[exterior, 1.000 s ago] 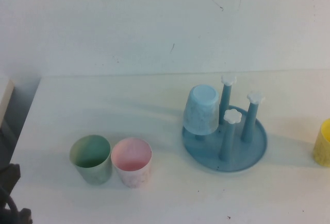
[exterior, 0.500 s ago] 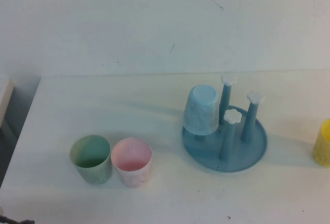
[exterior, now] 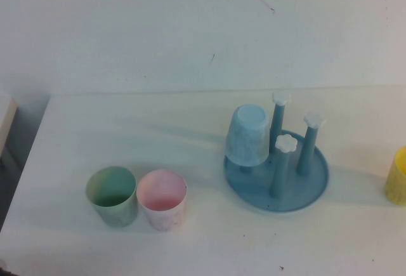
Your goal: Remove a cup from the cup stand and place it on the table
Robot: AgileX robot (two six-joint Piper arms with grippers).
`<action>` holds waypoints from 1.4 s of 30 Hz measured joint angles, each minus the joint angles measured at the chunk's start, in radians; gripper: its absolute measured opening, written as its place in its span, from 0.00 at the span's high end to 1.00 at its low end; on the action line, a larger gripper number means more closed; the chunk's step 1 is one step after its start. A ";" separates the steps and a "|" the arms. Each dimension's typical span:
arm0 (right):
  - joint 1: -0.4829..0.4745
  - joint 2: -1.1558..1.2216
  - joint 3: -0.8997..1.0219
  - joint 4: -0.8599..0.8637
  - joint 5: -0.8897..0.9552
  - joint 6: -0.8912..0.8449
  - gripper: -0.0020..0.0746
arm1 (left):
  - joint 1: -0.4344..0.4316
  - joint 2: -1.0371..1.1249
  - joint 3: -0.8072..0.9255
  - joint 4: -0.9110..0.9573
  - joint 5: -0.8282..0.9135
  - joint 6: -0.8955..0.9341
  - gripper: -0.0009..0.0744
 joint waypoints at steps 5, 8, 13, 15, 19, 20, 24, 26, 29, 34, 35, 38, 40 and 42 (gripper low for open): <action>0.000 0.000 0.045 0.004 -0.120 -0.068 0.98 | 0.000 0.000 0.000 -0.002 0.000 0.000 0.99; 0.000 -0.001 0.062 0.008 -0.218 -0.249 0.98 | 0.000 0.000 0.000 -0.004 0.000 0.000 0.99; 0.000 -0.026 0.073 0.021 -0.339 -0.403 0.98 | 0.000 0.000 0.000 -0.004 0.000 0.000 0.99; 0.000 -0.033 0.090 0.025 -0.372 -0.410 0.98 | 0.000 0.000 0.000 -0.004 0.000 0.000 0.99; -0.005 -0.071 0.165 -0.061 -0.457 -0.327 0.98 | 0.000 0.000 0.000 -0.004 0.000 0.000 0.99; -0.011 -0.092 0.189 -0.153 -0.476 -0.235 0.98 | 0.000 0.000 0.000 -0.004 0.000 0.000 0.99; -0.068 -0.188 0.294 -0.701 -0.471 0.405 0.98 | 0.000 0.000 0.000 -0.004 0.000 0.000 0.99; -0.120 -0.247 0.343 -1.019 -0.399 0.769 0.98 | 0.000 0.000 0.000 -0.004 0.000 0.000 0.99; -0.199 -0.333 0.385 -1.359 -0.226 1.124 0.98 | 0.000 0.000 0.000 -0.004 0.000 0.000 0.99; -0.259 -0.434 0.432 -1.663 -0.072 1.476 0.98 | 0.000 0.000 0.000 -0.004 0.000 0.000 0.99; -0.259 -0.436 0.445 -1.713 -0.075 1.529 0.98 | 0.000 0.000 0.000 -0.004 0.000 0.000 0.99; -0.259 -0.439 0.489 -1.788 -0.141 1.623 0.98 | 0.000 0.000 0.000 -0.004 0.000 0.000 0.99; -0.259 -0.439 0.530 -1.802 -0.213 1.646 0.98 | 0.000 0.000 0.000 -0.004 0.000 0.000 0.99; -0.252 -0.439 0.554 -1.805 -0.271 1.656 0.98 | 0.000 0.000 0.000 -0.004 0.000 0.000 0.99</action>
